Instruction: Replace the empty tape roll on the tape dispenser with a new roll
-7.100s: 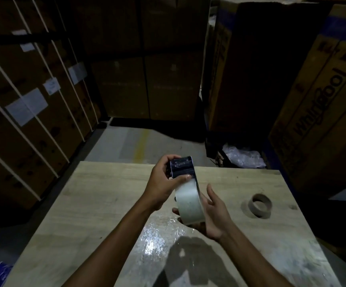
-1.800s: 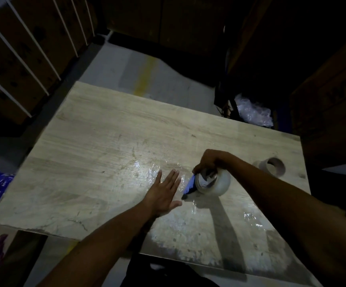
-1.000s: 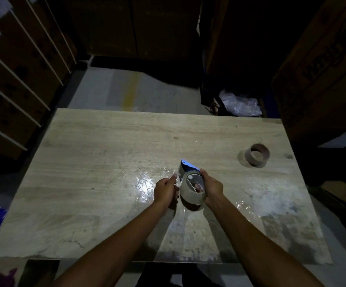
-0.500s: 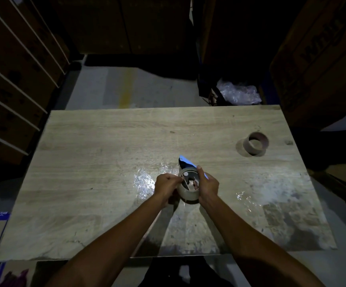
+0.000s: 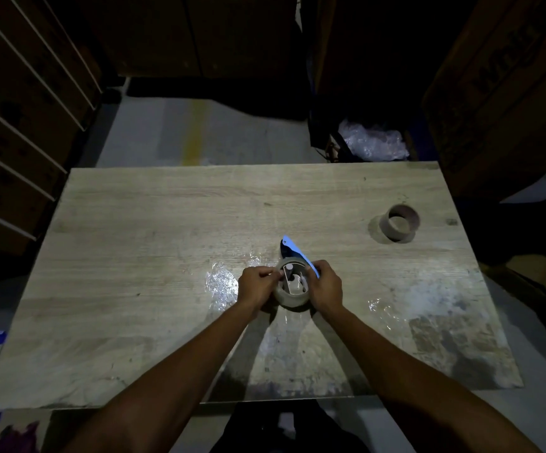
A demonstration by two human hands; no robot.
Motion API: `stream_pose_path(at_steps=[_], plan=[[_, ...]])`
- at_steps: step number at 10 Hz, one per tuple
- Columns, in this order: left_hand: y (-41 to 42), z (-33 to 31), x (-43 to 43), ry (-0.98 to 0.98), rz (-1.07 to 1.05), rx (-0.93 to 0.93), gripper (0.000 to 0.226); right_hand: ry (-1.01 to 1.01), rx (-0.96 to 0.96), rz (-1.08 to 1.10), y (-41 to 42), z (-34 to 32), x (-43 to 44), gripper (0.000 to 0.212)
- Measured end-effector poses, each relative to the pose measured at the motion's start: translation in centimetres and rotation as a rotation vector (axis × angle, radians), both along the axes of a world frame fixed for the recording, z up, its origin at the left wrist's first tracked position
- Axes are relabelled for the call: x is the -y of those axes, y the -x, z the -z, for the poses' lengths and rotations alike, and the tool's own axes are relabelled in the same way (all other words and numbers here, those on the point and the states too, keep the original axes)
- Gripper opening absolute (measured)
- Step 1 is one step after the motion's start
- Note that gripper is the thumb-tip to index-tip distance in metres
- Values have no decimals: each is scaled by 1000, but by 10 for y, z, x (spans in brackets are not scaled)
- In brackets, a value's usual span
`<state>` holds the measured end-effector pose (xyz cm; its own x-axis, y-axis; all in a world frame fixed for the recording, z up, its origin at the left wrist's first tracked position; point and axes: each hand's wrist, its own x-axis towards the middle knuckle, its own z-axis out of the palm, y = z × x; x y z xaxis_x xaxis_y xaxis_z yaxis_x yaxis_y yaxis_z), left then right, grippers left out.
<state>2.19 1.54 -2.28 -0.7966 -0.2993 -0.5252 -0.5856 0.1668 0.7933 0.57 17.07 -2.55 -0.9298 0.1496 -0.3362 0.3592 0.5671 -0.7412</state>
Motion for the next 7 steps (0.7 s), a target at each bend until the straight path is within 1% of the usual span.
stream_pose_path(at_steps=[1, 2, 4, 5, 6, 7], plan=[[0, 2, 1, 45, 8, -12, 16, -48, -22, -44, -1, -1, 1, 22], [-2, 4, 2, 79, 22, -23, 16, -51, -38, -56, -1, 2, 1, 20], [-1, 3, 3, 113, 43, -31, 12, -104, -58, -116, 0, 4, -3, 23], [-1, 1, 4, 190, 75, -33, 33, -177, -58, -190, -3, 3, -2, 25], [0, -4, 5, 371, 210, -77, 54, -304, -153, -334, -5, 1, 0, 34], [-1, -13, 11, 630, 372, -221, 64, -415, -245, -404, -4, -12, 1, 59]])
